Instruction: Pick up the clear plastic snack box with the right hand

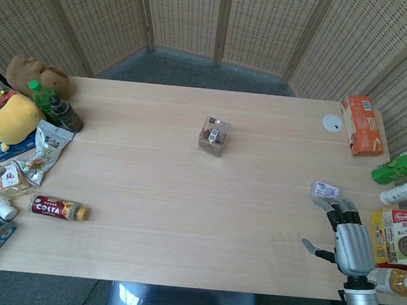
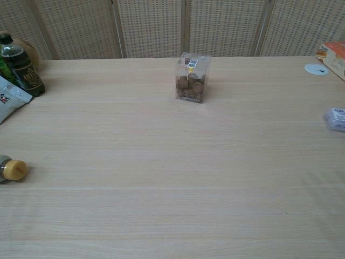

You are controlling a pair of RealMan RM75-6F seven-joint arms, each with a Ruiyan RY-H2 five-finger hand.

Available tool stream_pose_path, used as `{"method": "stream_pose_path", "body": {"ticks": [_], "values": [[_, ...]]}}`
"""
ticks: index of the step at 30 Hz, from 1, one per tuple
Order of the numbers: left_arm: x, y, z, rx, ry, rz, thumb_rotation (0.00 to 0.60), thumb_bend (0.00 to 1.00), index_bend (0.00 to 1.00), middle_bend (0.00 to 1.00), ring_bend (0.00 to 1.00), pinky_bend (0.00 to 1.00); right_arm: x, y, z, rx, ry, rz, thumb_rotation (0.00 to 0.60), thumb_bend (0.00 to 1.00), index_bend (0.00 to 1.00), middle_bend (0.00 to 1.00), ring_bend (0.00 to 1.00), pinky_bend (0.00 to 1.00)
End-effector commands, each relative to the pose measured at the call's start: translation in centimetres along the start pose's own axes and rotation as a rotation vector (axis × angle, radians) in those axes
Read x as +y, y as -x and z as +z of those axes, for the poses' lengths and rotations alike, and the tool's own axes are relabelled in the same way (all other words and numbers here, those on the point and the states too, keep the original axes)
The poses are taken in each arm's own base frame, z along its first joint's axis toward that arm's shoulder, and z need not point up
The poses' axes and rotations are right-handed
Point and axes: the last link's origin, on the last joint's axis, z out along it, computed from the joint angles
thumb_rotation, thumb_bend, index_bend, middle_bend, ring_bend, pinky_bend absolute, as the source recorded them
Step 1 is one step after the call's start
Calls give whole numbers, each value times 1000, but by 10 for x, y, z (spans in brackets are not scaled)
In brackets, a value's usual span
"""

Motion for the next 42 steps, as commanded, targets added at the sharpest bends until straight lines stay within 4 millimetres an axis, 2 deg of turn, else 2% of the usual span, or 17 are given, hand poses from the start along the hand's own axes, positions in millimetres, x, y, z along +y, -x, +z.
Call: {"method": "stream_pose_path", "body": {"ticks": [1,7,10,15,19,21,28,42], "values": [[0,-1,-1,3,2,1,600,0,0,0,0,0,-1,1,-1,-7,-5,-4,600,0,223,254,178,106],[2,-2,-2,8,8,-3,600,0,0,0,0,0,3,10,1,-41,10,-18,600,0,221,254,178,106],[4,-1,-3,2,10,-11,600,0,0,0,0,0,9,18,11,-81,11,-43,600,0,210,245,178,107],[10,2,-3,-5,39,-13,600,0,0,0,0,0,12,29,60,-161,-1,-35,600,0,141,194,129,66],[14,5,-3,-13,50,-13,600,0,0,0,0,0,0,42,98,-223,-36,-32,600,0,36,62,23,1],[17,5,-2,-14,54,-15,600,0,0,0,0,0,-9,49,118,-231,-63,-58,600,0,9,28,2,0],[16,9,-1,-22,45,1,600,0,0,0,0,0,-33,77,180,-295,-66,-63,600,0,0,0,0,0],[14,16,1,-40,21,25,600,0,0,0,0,0,-58,111,259,-295,-23,-64,600,0,0,0,0,0]]}}
